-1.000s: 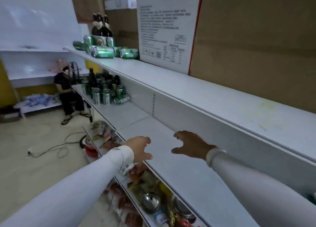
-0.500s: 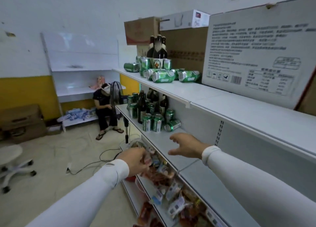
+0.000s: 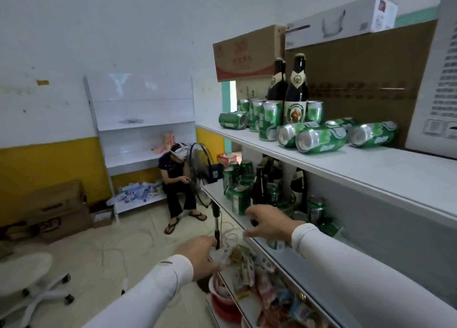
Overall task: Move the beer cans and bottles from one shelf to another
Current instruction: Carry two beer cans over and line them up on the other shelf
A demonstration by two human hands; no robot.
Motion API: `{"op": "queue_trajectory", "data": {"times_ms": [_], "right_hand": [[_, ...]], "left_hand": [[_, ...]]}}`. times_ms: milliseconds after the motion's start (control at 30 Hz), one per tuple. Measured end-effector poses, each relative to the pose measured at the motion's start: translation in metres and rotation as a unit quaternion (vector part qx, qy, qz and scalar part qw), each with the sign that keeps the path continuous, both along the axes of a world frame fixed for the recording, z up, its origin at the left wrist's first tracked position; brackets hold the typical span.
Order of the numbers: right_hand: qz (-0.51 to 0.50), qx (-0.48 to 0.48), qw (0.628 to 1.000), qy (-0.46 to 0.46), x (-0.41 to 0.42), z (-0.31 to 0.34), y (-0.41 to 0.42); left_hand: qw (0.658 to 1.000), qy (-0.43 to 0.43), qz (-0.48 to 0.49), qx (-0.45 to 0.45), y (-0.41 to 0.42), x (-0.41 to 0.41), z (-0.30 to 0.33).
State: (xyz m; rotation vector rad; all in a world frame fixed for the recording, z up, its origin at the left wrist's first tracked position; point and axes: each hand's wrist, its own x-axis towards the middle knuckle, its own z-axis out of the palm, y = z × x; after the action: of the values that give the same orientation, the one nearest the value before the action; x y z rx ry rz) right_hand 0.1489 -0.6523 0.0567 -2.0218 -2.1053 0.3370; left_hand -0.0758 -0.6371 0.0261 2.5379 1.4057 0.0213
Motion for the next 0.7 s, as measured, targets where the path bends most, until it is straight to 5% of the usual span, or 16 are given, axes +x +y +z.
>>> {"op": "queue_trajectory", "data": {"times_ms": [367, 700], "right_hand": [[-0.014, -0.024, 1.000, 0.013, -0.064, -0.010, 0.182], [-0.185, -0.017, 0.982, 0.012, -0.073, -0.012, 0.271]], "left_hand": [[1.000, 0.014, -0.012, -0.003, 0.213, -0.053, -0.005], [0.986, 0.027, -0.166, 0.017, 0.385, -0.056, -0.007]]}}
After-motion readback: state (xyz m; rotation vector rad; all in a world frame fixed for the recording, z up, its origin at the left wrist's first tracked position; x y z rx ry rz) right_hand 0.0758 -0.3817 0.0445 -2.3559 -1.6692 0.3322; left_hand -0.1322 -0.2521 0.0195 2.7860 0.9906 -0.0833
